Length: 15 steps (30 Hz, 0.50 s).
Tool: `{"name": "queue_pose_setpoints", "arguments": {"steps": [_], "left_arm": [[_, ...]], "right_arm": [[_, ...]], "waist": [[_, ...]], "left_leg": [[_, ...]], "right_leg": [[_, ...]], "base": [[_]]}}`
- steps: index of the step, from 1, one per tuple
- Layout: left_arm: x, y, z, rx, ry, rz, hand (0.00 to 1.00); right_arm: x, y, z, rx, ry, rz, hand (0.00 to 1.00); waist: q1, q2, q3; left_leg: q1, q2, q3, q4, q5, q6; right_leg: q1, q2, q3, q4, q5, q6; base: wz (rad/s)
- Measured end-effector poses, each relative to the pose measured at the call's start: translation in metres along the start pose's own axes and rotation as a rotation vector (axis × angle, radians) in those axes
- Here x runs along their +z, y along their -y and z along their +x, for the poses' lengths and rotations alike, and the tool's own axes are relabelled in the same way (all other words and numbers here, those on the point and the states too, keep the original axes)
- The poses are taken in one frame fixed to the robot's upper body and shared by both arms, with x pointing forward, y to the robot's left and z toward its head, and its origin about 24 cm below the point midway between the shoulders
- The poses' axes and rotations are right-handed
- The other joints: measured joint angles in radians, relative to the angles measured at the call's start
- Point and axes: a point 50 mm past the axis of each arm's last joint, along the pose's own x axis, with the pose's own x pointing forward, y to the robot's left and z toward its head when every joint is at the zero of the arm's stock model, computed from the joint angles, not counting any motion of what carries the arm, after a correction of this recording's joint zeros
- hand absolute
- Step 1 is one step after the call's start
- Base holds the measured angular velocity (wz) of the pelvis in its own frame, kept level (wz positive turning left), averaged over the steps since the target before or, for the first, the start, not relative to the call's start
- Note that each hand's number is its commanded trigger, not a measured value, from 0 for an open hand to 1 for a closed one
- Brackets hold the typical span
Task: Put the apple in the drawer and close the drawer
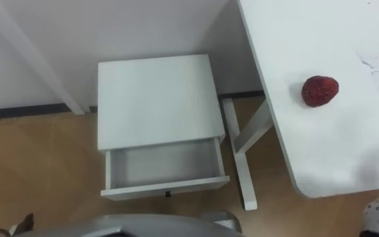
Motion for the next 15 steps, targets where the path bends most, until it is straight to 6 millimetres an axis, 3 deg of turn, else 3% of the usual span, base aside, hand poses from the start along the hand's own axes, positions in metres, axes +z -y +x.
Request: {"name": "queue_pose_setpoints", "arguments": {"steps": [15], "left_arm": [[0.005,0.012,-0.001,-0.082,0.037,0.040,0.00]], "right_arm": [[0.004,-0.036,-0.020,0.313,0.199,-0.214,0.00]], "waist": [[0.041,0.002,0.0058]], "left_leg": [[0.000,0.001,0.004,-0.001,0.001,-0.001]], "right_leg": [[-0.004,0.001,0.001,0.000,0.000,0.000]], "base": [[-0.01]]}}
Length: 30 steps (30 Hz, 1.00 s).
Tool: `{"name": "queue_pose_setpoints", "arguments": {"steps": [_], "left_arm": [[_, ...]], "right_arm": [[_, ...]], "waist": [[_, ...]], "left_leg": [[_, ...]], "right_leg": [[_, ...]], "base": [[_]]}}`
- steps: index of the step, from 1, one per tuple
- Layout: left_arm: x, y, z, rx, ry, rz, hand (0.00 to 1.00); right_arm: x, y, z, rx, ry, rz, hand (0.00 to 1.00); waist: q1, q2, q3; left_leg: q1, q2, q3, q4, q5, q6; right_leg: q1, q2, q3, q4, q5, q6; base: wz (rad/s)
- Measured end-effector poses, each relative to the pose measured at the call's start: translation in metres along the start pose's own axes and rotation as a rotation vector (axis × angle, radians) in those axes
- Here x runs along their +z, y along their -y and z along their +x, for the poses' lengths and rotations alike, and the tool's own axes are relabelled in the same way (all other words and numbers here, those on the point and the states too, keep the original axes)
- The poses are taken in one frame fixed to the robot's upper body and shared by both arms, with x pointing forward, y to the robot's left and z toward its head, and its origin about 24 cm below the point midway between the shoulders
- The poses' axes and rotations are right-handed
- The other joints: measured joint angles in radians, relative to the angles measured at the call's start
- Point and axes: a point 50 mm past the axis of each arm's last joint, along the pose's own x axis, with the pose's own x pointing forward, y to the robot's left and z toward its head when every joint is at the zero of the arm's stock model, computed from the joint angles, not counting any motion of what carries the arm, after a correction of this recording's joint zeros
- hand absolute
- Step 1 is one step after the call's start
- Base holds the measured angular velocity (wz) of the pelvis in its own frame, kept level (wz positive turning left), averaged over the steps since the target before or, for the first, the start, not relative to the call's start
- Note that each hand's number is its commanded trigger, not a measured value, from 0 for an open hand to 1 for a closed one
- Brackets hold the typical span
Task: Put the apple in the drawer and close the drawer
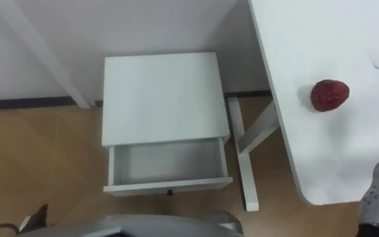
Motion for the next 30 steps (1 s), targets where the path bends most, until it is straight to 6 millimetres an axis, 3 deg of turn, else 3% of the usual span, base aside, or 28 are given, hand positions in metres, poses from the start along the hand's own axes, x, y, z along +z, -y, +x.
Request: {"name": "queue_pose_setpoints", "arguments": {"steps": [4,14,22,24,30], "left_arm": [[-0.001,0.001,0.000,-0.004,-0.001,0.004,0.00],[-0.002,-0.001,0.000,0.000,-0.004,0.007,0.00],[-0.004,-0.003,-0.001,-0.002,-0.006,0.039,0.00],[-0.004,-0.004,-0.001,-0.001,-0.007,0.039,0.00],[-0.005,-0.003,-0.001,-0.006,-0.012,0.054,0.00]], "right_arm": [[-0.002,-0.007,-0.005,0.061,0.022,-0.045,0.00],[-0.013,-0.034,-0.027,0.367,0.056,-0.193,0.00],[-0.022,-0.033,-0.033,0.470,0.033,-0.269,0.00],[-0.028,-0.032,-0.036,0.508,0.006,-0.297,0.00],[-0.050,-0.026,-0.042,0.599,-0.082,-0.401,0.00]], "waist": [[0.016,0.000,-0.0001],[0.019,-0.005,-0.0017],[0.016,-0.019,-0.0005],[0.014,-0.025,0.0030],[0.019,-0.029,0.0012]], "left_leg": [[0.002,0.001,0.002,-0.001,0.000,-0.001],[0.001,0.001,-0.001,-0.002,-0.001,-0.001],[0.014,0.001,-0.007,-0.002,0.000,-0.002],[0.021,0.001,-0.008,-0.001,0.000,-0.002],[0.022,0.006,-0.008,-0.001,0.000,-0.002]], "right_leg": [[0.000,0.002,0.006,0.000,0.000,0.000],[0.000,0.001,0.000,-0.004,0.001,-0.001],[0.025,-0.001,-0.018,-0.020,0.002,-0.003],[0.034,-0.001,-0.018,-0.021,0.002,-0.003],[0.033,-0.003,-0.018,-0.019,0.002,-0.004]], "base": [[-0.02],[0.00],[0.02],[0.00],[0.00]]}}
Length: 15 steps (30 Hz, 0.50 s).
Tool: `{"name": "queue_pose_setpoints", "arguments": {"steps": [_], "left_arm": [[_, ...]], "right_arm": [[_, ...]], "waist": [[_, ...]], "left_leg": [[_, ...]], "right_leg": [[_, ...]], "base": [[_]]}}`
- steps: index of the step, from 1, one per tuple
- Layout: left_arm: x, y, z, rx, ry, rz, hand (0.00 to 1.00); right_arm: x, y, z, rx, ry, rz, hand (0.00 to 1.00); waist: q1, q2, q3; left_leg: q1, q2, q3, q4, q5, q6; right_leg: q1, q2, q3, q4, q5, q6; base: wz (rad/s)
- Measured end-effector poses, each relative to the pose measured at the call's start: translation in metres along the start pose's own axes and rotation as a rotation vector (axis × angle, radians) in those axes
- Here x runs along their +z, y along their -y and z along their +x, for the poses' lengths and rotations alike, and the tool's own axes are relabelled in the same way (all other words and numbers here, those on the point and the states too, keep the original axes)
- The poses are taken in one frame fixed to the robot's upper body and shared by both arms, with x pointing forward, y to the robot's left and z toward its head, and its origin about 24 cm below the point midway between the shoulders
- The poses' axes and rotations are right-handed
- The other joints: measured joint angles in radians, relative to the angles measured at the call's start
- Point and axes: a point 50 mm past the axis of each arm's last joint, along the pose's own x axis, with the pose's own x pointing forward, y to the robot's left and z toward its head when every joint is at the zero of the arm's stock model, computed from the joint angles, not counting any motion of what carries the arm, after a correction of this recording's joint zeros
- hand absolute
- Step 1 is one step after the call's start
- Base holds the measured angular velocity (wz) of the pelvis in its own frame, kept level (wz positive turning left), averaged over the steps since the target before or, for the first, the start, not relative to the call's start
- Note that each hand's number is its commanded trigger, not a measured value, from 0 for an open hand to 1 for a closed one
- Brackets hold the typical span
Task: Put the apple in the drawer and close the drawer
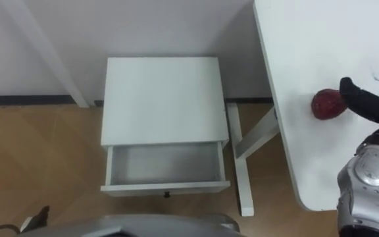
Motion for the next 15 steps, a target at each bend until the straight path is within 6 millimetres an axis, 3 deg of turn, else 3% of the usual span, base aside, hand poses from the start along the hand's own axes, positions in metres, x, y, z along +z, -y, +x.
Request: {"name": "queue_pose_setpoints", "arguments": {"steps": [6,15], "left_arm": [[-0.0005,-0.0009,0.0000,0.002,-0.002,0.002,0.00],[0.0004,-0.0009,0.0003,0.003,0.000,0.004,0.00]], "right_arm": [[-0.0019,-0.0054,-0.0021,0.081,0.010,-0.057,0.00],[-0.0052,-0.0071,-0.0031,0.116,0.014,-0.119,0.00]], "waist": [[0.002,0.007,-0.0035],[0.013,0.004,-0.0026]], "left_leg": [[0.000,-0.004,0.000,0.001,0.000,0.000],[-0.002,-0.004,0.000,0.002,0.000,0.000]], "right_leg": [[0.000,0.001,-0.001,0.001,0.000,0.000],[0.000,0.001,-0.003,0.000,0.000,0.000]], "base": [[0.00],[0.00]]}}
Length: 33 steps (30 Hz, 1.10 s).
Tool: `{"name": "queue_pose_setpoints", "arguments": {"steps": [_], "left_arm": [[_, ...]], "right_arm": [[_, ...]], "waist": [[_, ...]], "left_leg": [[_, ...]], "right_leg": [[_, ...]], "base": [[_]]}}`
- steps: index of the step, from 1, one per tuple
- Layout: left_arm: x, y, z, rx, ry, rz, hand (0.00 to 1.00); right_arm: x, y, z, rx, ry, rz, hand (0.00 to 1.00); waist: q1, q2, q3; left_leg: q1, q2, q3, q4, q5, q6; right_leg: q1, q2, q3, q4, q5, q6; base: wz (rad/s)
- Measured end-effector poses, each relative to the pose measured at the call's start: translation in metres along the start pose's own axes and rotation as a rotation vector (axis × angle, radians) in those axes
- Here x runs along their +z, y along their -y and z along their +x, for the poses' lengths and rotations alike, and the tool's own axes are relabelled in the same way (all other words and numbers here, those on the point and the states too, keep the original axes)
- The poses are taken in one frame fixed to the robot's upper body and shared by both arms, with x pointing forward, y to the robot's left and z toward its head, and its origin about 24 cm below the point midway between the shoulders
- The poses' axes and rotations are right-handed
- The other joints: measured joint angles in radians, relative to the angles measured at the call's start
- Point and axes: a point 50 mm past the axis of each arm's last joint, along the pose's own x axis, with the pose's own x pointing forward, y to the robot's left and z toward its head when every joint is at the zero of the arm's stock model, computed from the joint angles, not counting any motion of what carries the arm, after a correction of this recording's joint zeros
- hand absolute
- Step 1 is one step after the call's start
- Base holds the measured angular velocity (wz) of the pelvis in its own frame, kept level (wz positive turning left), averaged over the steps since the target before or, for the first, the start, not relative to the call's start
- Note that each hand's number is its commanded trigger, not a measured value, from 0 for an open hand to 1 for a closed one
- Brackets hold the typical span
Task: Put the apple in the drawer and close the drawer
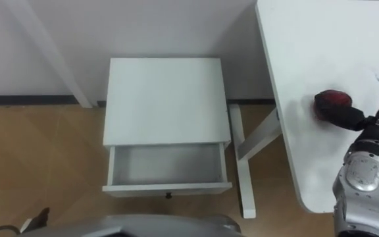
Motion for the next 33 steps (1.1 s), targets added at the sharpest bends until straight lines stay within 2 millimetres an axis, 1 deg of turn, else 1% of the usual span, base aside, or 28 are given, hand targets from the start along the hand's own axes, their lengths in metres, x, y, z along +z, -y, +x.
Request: {"name": "queue_pose_setpoints", "arguments": {"steps": [4,7,11,14,21,23,28,29,31,33], "left_arm": [[0.002,0.001,0.001,-0.002,0.006,0.000,0.00],[0.002,0.002,0.001,-0.007,0.005,-0.001,0.00],[0.002,0.002,0.001,-0.012,0.003,0.008,0.00],[0.002,0.003,0.001,-0.013,0.000,0.008,0.00],[0.001,0.003,0.001,-0.015,-0.003,0.006,0.00],[0.003,0.004,0.001,-0.015,0.003,0.005,0.00],[0.004,0.004,0.001,-0.023,0.004,0.004,0.00],[0.004,0.003,0.001,-0.024,0.004,0.003,0.00],[0.003,0.003,0.001,-0.023,0.003,0.001,0.00],[0.001,0.003,0.001,-0.023,-0.002,0.000,0.00]], "right_arm": [[-0.002,-0.001,-0.001,0.016,0.000,-0.041,0.00],[-0.003,-0.004,-0.001,0.033,0.003,-0.056,0.00],[-0.003,-0.015,-0.005,0.092,0.017,-0.107,0.00],[-0.003,-0.021,-0.007,0.123,0.028,-0.138,0.00],[-0.005,-0.024,-0.008,0.152,0.025,-0.154,0.00],[-0.011,-0.024,-0.008,0.155,-0.002,-0.166,0.00],[-0.023,-0.022,-0.009,0.146,-0.063,-0.093,0.00],[-0.023,-0.022,-0.009,0.148,-0.065,-0.087,0.52],[-0.029,-0.022,-0.010,0.153,-0.079,-0.082,1.00],[-0.030,-0.022,-0.010,0.161,-0.082,-0.081,1.00]], "waist": [[0.008,0.006,0.0015],[0.009,0.015,0.0000],[0.011,0.028,-0.0015],[0.011,0.028,-0.0019],[0.012,0.024,-0.0016],[0.013,0.023,-0.0026],[0.012,0.024,-0.0040],[0.011,0.024,-0.0046],[0.011,0.022,-0.0057],[0.011,0.021,-0.0055]], "left_leg": [[-0.003,0.000,0.000,0.000,0.000,0.000],[-0.004,0.000,0.000,-0.001,0.000,0.000],[-0.002,-0.001,0.000,-0.001,0.000,0.000],[-0.001,-0.001,0.000,-0.001,0.000,0.000],[-0.002,0.000,0.000,0.001,0.000,0.000],[-0.002,0.001,-0.001,0.001,0.000,0.000],[-0.001,0.000,-0.001,0.000,0.000,0.000],[-0.001,0.001,-0.001,0.000,0.000,0.000],[0.001,0.001,-0.001,0.000,0.000,0.000],[0.004,0.000,-0.003,0.000,0.000,0.000]], "right_leg": [[-0.001,0.000,-0.003,0.000,0.000,0.000],[-0.002,0.000,-0.004,0.000,0.000,0.000],[-0.001,0.000,-0.001,0.000,0.000,0.000],[-0.001,0.000,-0.001,0.000,0.000,0.000],[-0.001,-0.001,-0.002,0.001,0.000,0.000],[-0.001,-0.001,-0.003,0.002,0.000,0.000],[0.001,-0.001,-0.004,0.001,0.000,-0.001],[0.002,-0.001,-0.004,0.001,0.000,-0.001],[0.009,-0.001,-0.004,-0.001,0.001,-0.001],[0.017,-0.001,-0.004,-0.002,0.001,-0.001]], "base": [[0.00],[0.00],[0.00],[0.00],[0.00],[0.00],[0.00],[0.00],[0.00],[0.00]]}}
